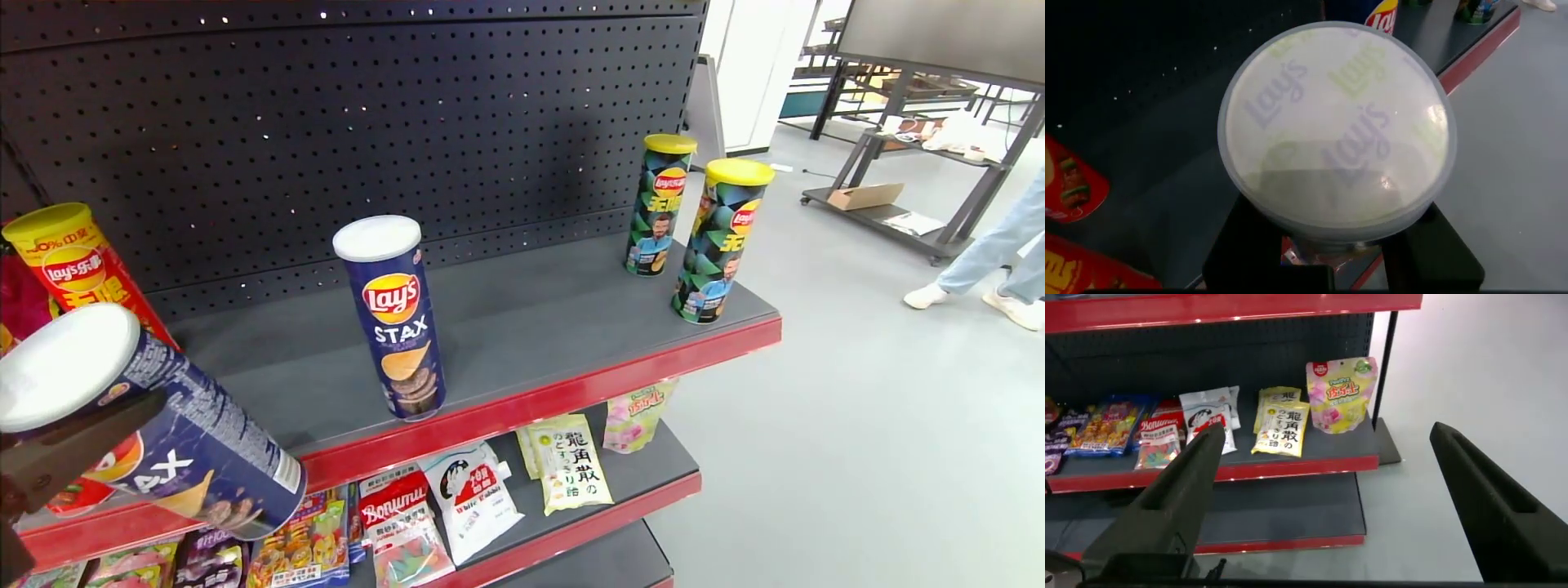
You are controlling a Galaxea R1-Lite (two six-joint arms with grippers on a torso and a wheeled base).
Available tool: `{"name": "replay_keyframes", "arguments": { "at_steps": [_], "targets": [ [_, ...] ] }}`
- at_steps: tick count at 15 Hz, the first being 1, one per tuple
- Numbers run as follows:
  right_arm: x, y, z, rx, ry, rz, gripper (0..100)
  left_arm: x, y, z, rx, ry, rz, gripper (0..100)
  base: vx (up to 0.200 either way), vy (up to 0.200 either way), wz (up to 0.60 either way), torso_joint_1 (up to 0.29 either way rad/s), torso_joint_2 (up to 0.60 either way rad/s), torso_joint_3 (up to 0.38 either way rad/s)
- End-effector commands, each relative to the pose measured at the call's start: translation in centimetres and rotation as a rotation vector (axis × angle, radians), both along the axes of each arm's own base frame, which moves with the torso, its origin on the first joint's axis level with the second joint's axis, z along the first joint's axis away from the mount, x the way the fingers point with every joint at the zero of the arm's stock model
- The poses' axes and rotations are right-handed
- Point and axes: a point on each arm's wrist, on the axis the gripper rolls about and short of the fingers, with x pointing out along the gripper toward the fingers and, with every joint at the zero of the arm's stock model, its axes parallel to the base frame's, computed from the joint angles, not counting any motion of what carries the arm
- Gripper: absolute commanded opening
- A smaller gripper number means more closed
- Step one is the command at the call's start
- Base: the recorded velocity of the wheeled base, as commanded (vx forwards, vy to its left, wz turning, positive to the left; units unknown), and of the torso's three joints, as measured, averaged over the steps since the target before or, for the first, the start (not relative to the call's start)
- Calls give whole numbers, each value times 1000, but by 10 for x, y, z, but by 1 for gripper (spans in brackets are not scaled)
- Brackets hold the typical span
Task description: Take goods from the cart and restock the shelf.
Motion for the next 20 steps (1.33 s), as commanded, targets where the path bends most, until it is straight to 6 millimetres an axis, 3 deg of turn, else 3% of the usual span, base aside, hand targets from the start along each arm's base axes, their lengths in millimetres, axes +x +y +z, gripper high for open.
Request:
{"name": "replay_keyframes", "arguments": {
  "at_steps": [1, 6, 12, 20],
  "targets": [
    [0, 0, 0, 0, 5, 1, 100, 20, -4, -4, -4, 53, -1, 0, 0, 0, 0, 0, 0, 0],
    [0, 0, 0, -1, 4, 0, 100, 33, -8, -6, -10, 92, -26, 0, 0, 0, 0, 0, 0, 0],
    [0, 0, 0, -1, 4, 0, 100, 53, -10, 20, -20, 44, -11, 0, 0, 0, 0, 0, 0, 0],
    [0, 0, 0, 0, 5, -1, 100, 97, -9, 21, 24, 95, 36, 0, 0, 0, 0, 0, 0, 0]
  ]
}}
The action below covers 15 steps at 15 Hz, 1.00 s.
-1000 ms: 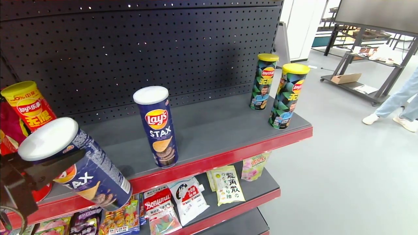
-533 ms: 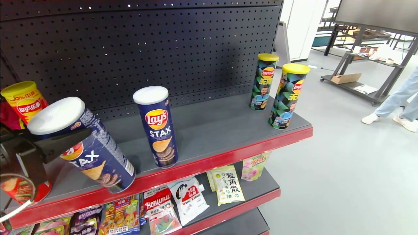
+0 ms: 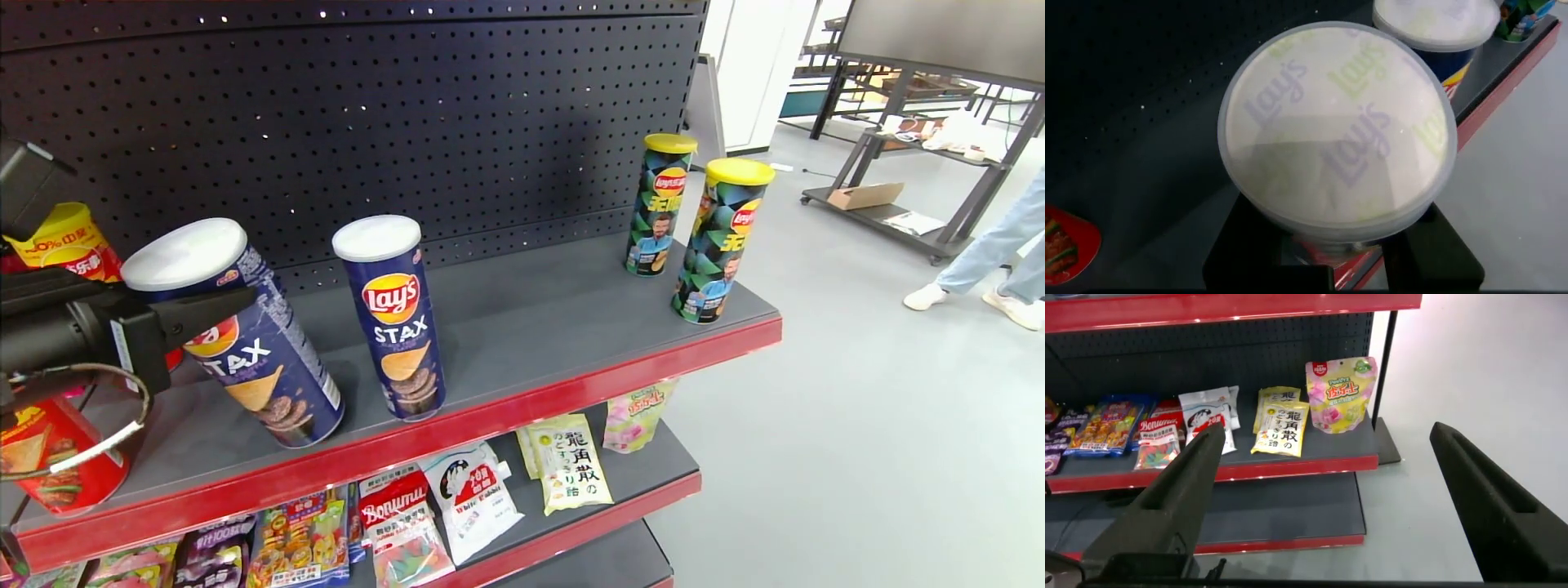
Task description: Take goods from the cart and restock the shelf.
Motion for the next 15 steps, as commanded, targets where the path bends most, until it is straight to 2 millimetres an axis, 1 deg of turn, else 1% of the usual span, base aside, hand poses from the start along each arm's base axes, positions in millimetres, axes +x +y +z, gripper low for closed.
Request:
{"name": "replay_keyframes", "arguments": {
  "at_steps": [1, 3, 6, 9, 11, 15],
  "targets": [
    [0, 0, 0, -1, 4, 1, 100, 16, 3, -2, 26, 17, 21, 0, 0, 0, 0, 0, 0, 0],
    [0, 0, 0, 0, 4, 1, 100, 24, 1, 2, 27, 15, 19, 0, 0, 0, 0, 0, 0, 0],
    [0, 0, 0, -1, 4, 1, 100, 50, -3, 4, 36, -5, 12, 0, 0, 0, 0, 0, 0, 0],
    [0, 0, 0, -1, 4, 1, 100, 73, -6, -1, 26, -47, 17, 0, 0, 0, 0, 0, 0, 0],
    [0, 0, 0, 0, 4, 1, 100, 80, -7, -5, 27, -35, 15, 0, 0, 0, 0, 0, 0, 0],
    [0, 0, 0, -1, 4, 1, 100, 97, -9, -1, 24, -42, 12, 0, 0, 0, 0, 0, 0, 0]
  ]
}}
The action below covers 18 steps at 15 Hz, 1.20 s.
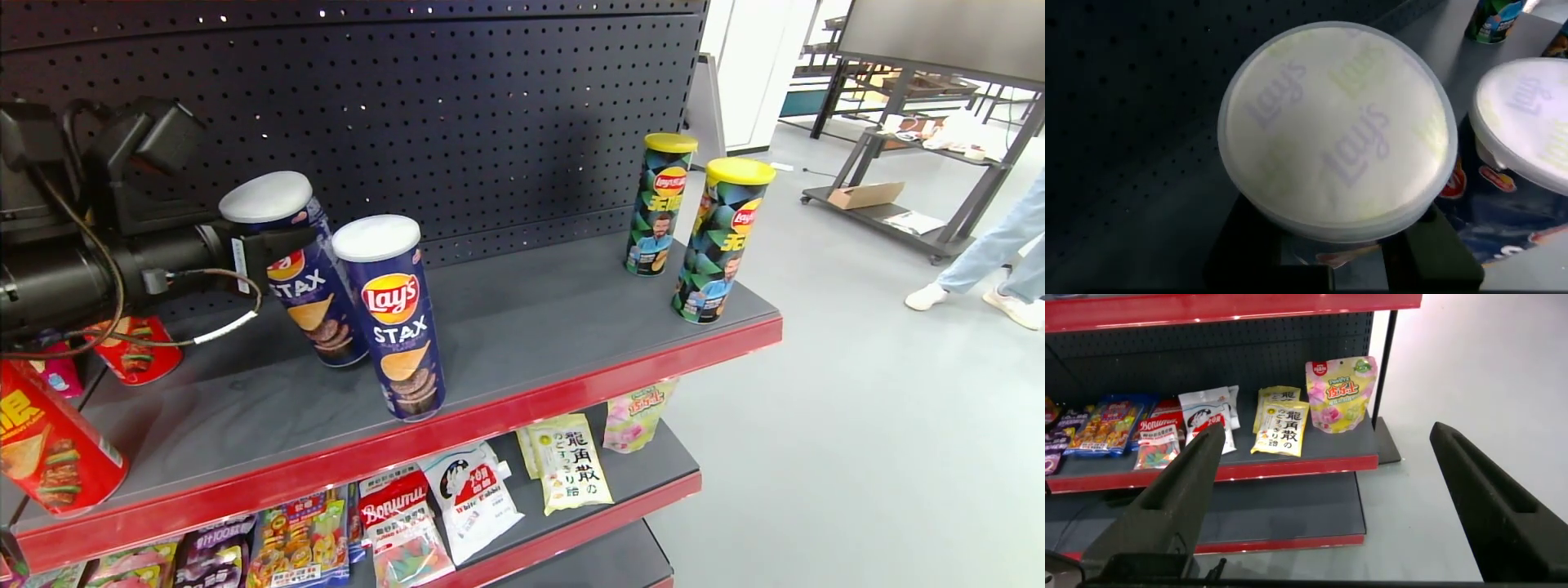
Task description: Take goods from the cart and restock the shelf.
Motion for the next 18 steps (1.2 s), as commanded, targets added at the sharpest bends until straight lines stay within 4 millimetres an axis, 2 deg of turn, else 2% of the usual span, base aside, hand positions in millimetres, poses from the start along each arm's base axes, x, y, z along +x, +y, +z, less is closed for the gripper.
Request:
{"name": "replay_keyframes", "arguments": {
  "at_steps": [1, 13, 18],
  "targets": [
    [0, 0, 0, -1, 3, 0, 100, 15, -2, -3, 0, 13, 0, 0, 0, 0, 0, 0, 0, 0],
    [0, 0, 0, 0, 3, 0, 100, 66, -11, -7, -6, 25, -36, 0, 0, 0, 0, 0, 0, 0],
    [0, 0, 0, -1, 3, 0, 100, 77, -17, -13, -4, 47, -48, 0, 0, 0, 0, 0, 0, 0]
  ]
}}
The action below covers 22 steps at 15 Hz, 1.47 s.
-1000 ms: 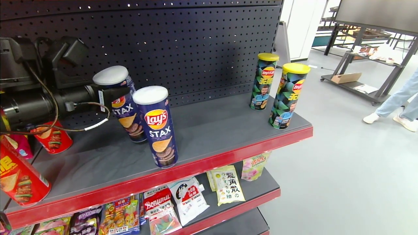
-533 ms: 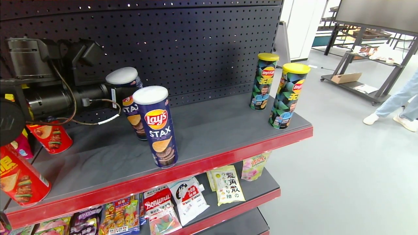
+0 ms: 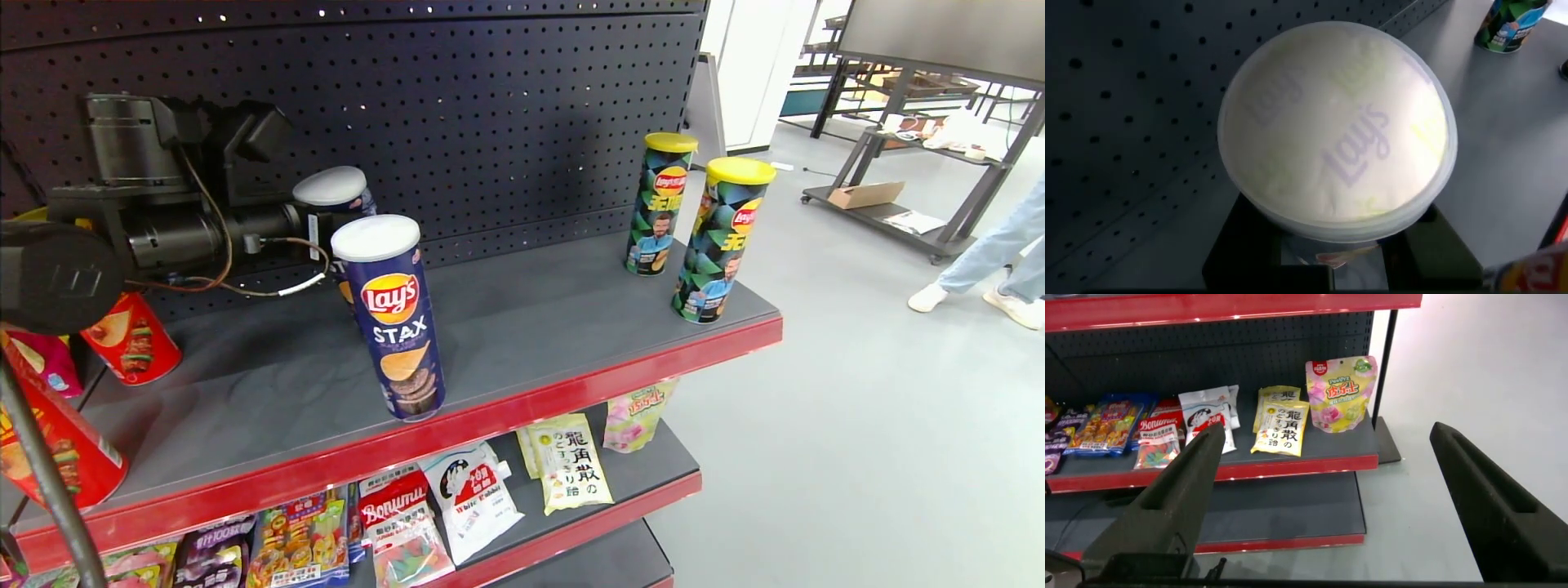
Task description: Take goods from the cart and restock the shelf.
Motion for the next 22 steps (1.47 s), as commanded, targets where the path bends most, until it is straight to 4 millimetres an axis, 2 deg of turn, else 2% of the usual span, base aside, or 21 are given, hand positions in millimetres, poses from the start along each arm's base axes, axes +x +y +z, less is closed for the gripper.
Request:
{"name": "replay_keyframes", "arguments": {
  "at_steps": [1, 7, 22],
  "targets": [
    [0, 0, 0, -1, 2, 0, 100, 7, -1, -3, 2, 5, -1, 0, 0, 0, 0, 0, 0, 0],
    [0, 0, 0, 1, 2, 0, 100, 19, -8, -1, -5, -9, -37, 0, 0, 0, 0, 0, 0, 0],
    [0, 0, 0, 1, 2, 0, 100, 23, -12, -8, 31, 2, -63, 0, 0, 0, 0, 0, 0, 0]
  ]
}}
